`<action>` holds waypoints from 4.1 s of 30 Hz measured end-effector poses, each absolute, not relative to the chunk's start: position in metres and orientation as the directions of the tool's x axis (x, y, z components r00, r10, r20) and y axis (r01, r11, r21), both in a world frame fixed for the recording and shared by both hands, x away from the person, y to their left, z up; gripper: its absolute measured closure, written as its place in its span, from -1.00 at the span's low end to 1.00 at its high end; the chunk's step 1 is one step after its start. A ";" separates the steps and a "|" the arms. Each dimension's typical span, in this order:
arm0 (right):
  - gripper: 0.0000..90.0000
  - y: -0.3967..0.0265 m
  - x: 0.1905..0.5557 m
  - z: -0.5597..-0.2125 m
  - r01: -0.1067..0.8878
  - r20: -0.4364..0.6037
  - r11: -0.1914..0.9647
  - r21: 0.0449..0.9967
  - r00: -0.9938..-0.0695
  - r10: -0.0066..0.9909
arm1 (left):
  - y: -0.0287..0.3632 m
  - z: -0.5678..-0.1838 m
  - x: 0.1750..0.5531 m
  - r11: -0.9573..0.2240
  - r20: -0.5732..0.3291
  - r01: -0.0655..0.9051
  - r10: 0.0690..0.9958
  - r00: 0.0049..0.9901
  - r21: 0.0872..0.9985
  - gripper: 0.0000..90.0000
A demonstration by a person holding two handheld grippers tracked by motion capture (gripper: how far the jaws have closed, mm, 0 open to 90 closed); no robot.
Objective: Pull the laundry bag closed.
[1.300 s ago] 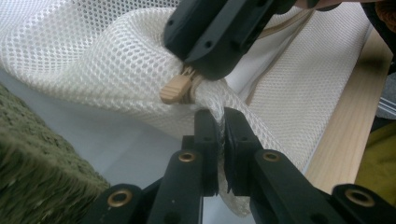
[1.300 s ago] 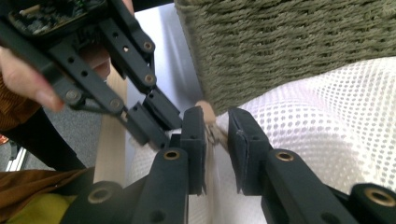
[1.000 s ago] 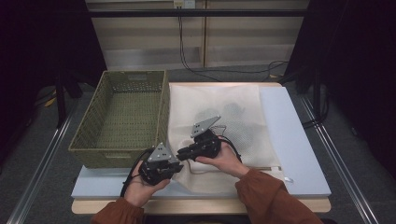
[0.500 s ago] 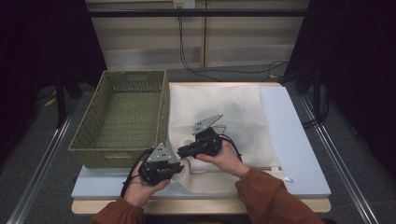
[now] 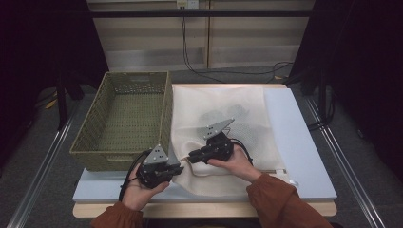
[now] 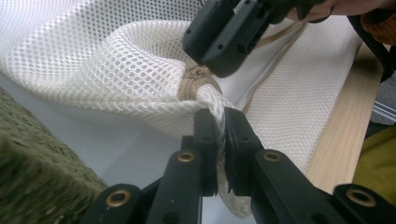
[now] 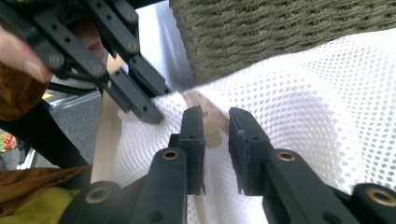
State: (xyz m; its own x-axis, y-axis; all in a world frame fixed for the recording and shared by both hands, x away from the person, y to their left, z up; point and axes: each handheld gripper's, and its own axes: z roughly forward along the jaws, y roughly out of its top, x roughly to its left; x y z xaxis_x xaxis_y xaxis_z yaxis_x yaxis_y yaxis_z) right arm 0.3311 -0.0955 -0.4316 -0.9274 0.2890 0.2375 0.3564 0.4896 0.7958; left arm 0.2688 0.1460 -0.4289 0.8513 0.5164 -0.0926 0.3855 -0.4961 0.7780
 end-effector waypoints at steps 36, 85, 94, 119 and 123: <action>0.95 -0.094 0.325 -0.435 0.323 0.161 0.523 0.789 -0.929 0.332 | 0.139 -0.420 0.276 -0.477 -0.087 0.360 0.501 0.861 0.802 0.86; 0.79 -0.096 0.321 -0.435 0.244 0.107 0.456 0.856 -0.946 0.306 | 0.143 -0.425 0.278 -0.498 -0.109 0.379 0.487 0.866 0.780 0.86; 0.75 -0.094 0.322 -0.438 0.249 0.112 0.472 0.846 -0.947 0.300 | 0.144 -0.423 0.278 -0.481 -0.119 0.379 0.485 0.866 0.791 0.85; 0.78 -0.090 0.322 -0.440 0.225 0.065 0.523 0.822 -0.950 0.306 | 0.141 -0.418 0.278 -0.464 -0.121 0.357 0.464 0.878 0.811 0.84; 0.77 -0.089 0.322 -0.439 0.221 0.062 0.516 0.827 -0.950 0.307 | 0.142 -0.417 0.278 -0.455 -0.127 0.361 0.467 0.875 0.814 0.85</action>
